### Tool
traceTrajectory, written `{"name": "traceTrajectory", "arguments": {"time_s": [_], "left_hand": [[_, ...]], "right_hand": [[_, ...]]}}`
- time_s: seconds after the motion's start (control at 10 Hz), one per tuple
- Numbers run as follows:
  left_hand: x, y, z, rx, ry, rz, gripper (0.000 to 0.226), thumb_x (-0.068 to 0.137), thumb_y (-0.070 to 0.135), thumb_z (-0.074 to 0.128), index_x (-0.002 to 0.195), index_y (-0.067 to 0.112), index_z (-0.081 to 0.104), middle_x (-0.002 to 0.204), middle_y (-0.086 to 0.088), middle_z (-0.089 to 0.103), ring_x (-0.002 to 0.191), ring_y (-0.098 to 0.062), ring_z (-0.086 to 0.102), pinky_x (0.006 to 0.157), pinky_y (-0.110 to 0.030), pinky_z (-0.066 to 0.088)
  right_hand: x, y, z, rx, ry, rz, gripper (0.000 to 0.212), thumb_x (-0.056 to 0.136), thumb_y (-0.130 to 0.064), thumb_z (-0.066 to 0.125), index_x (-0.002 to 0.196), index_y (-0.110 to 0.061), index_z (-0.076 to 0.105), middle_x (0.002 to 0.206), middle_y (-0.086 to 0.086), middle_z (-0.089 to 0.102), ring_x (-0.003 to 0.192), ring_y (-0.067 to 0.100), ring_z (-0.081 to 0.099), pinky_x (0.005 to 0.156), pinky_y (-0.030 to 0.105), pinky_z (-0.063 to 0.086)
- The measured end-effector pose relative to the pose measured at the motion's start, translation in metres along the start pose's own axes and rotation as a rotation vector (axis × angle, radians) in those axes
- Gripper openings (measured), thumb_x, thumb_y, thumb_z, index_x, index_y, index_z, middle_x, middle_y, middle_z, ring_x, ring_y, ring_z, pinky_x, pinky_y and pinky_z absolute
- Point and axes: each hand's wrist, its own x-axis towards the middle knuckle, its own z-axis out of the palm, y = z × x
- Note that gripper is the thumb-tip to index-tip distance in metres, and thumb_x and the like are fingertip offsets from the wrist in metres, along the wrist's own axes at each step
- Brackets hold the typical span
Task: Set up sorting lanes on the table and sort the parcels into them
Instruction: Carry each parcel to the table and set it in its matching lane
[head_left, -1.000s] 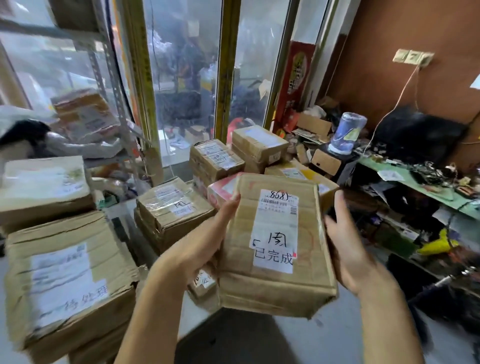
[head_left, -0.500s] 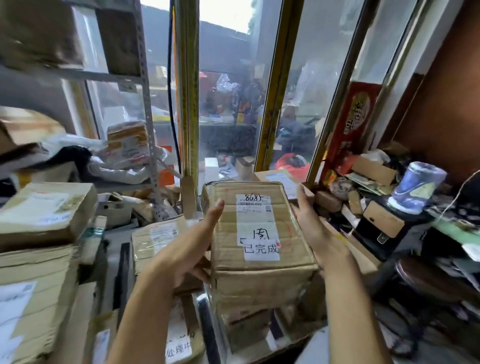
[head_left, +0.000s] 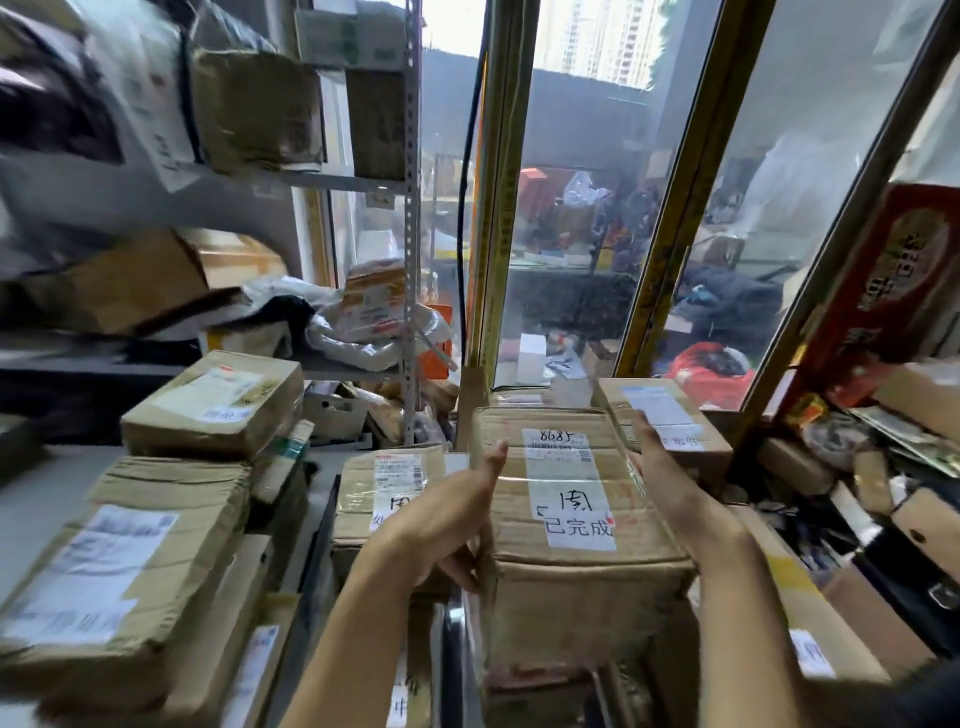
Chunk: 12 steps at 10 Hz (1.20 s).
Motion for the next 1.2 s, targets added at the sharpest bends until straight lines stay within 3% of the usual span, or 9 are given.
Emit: {"name": "traceTrajectory", "arguments": {"time_s": [0.1,0.2,0.3,0.5,0.6,0.7,0.9,1.0,1.2], "left_hand": [[-0.001,-0.003,0.0,-0.053,0.046,0.026,0.066,0.092,0.078,0.021,0.101,0.033,0.068,0.102,-0.007,0.072,0.093,-0.033,0.071,0.076,-0.051,0.062],[-0.004,-0.011,-0.002,-0.128,0.121,0.042,0.053,0.094,0.075,0.024,0.09,0.045,0.068,0.089,-0.004,0.073,0.087,-0.029,0.073,0.077,-0.051,0.062],[-0.01,-0.019,-0.007,-0.193,0.143,0.031,0.042,0.096,0.072,0.026,0.09,0.049,0.06,0.102,-0.005,0.069,0.094,-0.028,0.072,0.086,-0.049,0.06],[-0.034,-0.048,-0.037,-0.074,0.265,0.128,0.059,0.088,0.076,0.031,0.126,0.042,0.059,0.122,0.006,0.065,0.106,-0.013,0.064,0.099,-0.041,0.05],[-0.064,-0.063,-0.072,-0.138,0.346,0.199,0.037,0.095,0.066,0.038,0.108,0.04,0.061,0.116,0.008,0.067,0.103,-0.01,0.066,0.103,-0.044,0.049],[-0.114,-0.085,-0.123,-0.187,0.465,0.327,0.039,0.097,0.061,0.04,0.114,0.035,0.064,0.104,0.01,0.073,0.094,-0.003,0.07,0.089,-0.034,0.056],[-0.228,-0.171,-0.253,-0.169,0.985,0.378,0.048,0.088,0.069,0.039,0.126,0.046,0.055,0.132,0.011,0.063,0.119,-0.004,0.059,0.103,-0.037,0.05],[-0.283,-0.222,-0.297,-0.066,1.204,0.203,0.052,0.102,0.054,0.038,0.15,0.032,0.039,0.156,0.007,0.039,0.14,-0.007,0.037,0.112,-0.027,0.032],[-0.354,-0.306,-0.367,-0.052,1.298,-0.125,0.068,0.098,0.065,0.03,0.159,0.039,0.01,0.168,0.013,-0.004,0.155,-0.017,-0.009,0.124,-0.046,0.011]], "right_hand": [[-0.001,0.009,-0.005,-0.032,-0.045,0.053,0.064,0.094,-0.071,0.036,0.151,-0.041,0.038,0.156,-0.018,0.035,0.141,0.006,0.031,0.117,0.023,0.015],[-0.005,-0.006,0.002,-0.249,0.095,0.127,0.088,0.082,-0.092,0.028,0.153,-0.042,0.039,0.158,-0.011,0.039,0.148,0.025,0.032,0.124,0.047,0.021],[-0.014,-0.029,0.02,-0.413,0.22,0.034,0.075,0.098,-0.073,0.026,0.159,-0.03,0.03,0.16,0.009,0.04,0.144,0.035,0.038,0.115,0.051,0.031],[-0.03,-0.039,0.1,-0.524,0.303,-0.214,0.071,0.099,-0.065,0.034,0.161,-0.03,0.027,0.166,0.012,0.027,0.154,0.03,0.02,0.12,0.053,0.026],[-0.046,-0.038,0.152,-0.504,0.267,-0.268,0.07,0.099,-0.065,0.035,0.16,-0.03,0.028,0.167,0.009,0.026,0.155,0.028,0.019,0.12,0.052,0.026],[-0.068,-0.041,0.218,-0.521,0.164,-0.329,0.069,0.101,-0.063,0.036,0.16,-0.028,0.028,0.166,0.011,0.029,0.154,0.028,0.023,0.124,0.049,0.024],[-0.129,-0.049,0.39,-0.563,-0.221,-0.413,0.077,0.098,-0.072,0.024,0.162,-0.031,0.017,0.17,0.0,0.012,0.158,0.021,0.007,0.126,0.044,0.011],[-0.159,-0.049,0.476,-0.732,-0.334,-0.472,0.082,0.095,-0.075,0.014,0.162,-0.029,0.017,0.171,0.011,0.01,0.158,0.03,0.004,0.128,0.05,0.007],[-0.205,-0.053,0.598,-0.944,-0.532,-0.417,0.076,0.1,-0.07,0.016,0.164,-0.032,-0.002,0.167,0.01,-0.028,0.149,0.028,-0.036,0.121,0.056,-0.019]]}}
